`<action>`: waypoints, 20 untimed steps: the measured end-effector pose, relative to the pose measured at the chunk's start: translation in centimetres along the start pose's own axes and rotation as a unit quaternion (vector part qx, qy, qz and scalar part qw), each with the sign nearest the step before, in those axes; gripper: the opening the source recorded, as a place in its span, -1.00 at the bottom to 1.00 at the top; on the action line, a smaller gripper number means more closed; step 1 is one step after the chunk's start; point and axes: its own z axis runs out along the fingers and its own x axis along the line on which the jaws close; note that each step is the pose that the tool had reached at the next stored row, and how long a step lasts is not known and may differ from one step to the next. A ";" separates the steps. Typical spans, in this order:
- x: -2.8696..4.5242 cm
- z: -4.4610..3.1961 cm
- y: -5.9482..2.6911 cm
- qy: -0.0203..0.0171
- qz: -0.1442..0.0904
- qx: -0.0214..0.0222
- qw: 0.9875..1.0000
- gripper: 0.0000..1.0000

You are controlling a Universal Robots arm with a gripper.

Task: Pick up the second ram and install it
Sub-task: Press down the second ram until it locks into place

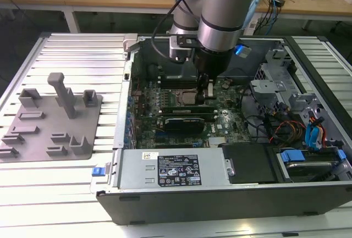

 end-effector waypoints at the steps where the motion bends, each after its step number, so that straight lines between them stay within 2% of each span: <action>1: -0.01 -0.01 -0.28 0.000 0.000 0.000 1.000 -0.84; 7: -0.02 -0.06 -1.29 0.000 0.000 0.000 1.000 -0.84; 14: -0.04 -0.14 -3.22 0.000 0.000 0.000 1.000 -0.84; 19: -0.04 -0.13 -3.48 0.000 0.000 0.000 1.000 -0.84; 20: -0.03 0.17 -3.49 0.000 0.000 0.000 1.000 -0.84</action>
